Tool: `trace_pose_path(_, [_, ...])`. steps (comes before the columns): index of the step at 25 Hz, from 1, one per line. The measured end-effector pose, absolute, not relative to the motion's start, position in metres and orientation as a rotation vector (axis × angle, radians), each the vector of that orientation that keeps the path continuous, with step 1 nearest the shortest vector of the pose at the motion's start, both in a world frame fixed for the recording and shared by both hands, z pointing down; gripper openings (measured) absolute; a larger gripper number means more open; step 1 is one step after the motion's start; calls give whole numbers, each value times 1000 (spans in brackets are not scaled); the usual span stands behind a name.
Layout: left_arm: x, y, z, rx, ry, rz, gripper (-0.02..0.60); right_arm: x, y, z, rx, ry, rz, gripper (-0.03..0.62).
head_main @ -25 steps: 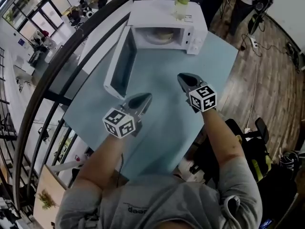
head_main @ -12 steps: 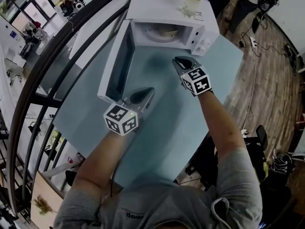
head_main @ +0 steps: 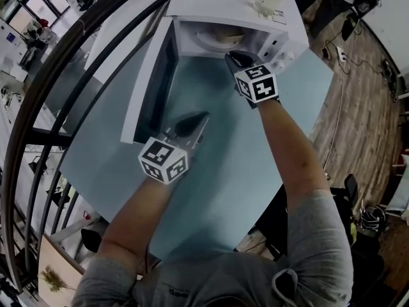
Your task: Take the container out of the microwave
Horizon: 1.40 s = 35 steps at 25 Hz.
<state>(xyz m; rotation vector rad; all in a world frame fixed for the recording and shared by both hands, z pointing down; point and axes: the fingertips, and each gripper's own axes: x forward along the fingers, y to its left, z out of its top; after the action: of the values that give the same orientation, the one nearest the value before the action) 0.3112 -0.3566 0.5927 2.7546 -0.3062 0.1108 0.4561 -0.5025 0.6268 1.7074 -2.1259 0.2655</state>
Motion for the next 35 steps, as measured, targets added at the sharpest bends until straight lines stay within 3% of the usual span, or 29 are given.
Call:
trace_pose_path(13, [313, -371, 610, 2775, -299, 38, 26, 482, -594, 652, 1770, -2000, 248, 49])
trace_pose_path(35, [309, -371, 626, 2790, -276, 10, 26, 494, -634, 679, 1665, -1833, 172, 74])
